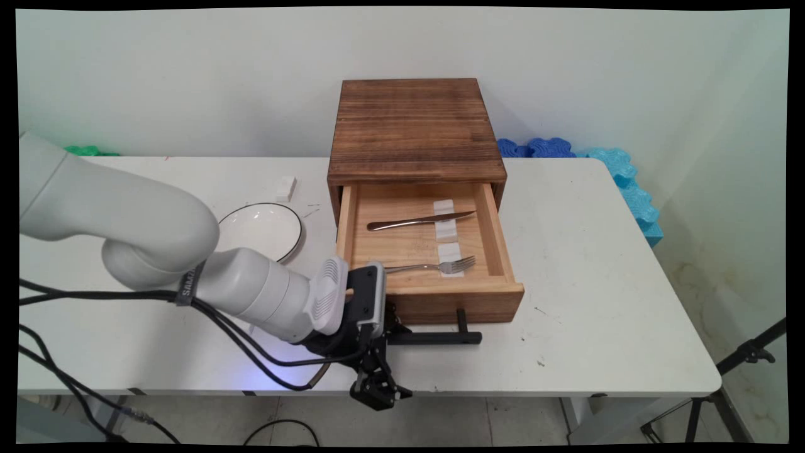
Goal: Open the drawer
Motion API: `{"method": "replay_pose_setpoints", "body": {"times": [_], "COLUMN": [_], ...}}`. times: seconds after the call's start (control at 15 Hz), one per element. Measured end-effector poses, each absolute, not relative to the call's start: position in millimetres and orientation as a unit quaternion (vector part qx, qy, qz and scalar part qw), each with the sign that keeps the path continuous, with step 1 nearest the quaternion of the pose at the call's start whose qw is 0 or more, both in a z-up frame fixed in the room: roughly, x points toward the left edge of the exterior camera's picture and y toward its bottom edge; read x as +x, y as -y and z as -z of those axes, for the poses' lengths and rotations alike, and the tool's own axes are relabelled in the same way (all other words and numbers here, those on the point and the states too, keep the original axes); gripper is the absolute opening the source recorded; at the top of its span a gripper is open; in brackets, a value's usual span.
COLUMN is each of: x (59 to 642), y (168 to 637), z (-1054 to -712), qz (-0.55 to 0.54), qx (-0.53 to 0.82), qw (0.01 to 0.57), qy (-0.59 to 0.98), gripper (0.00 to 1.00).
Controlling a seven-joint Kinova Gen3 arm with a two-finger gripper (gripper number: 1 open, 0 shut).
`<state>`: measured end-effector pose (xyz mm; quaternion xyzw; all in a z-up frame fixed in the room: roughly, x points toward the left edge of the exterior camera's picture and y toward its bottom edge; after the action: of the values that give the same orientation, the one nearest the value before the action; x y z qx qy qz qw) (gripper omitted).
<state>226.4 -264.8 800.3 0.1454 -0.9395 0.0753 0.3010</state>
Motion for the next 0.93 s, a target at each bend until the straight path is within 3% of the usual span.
{"method": "replay_pose_setpoints", "body": {"times": [0.93], "x": [228.7], "y": [234.8], "z": [-803.4], "qz": [-0.062], "qx": [0.133], "qw": [0.307], "qy": [0.940], "gripper": [1.00]}}
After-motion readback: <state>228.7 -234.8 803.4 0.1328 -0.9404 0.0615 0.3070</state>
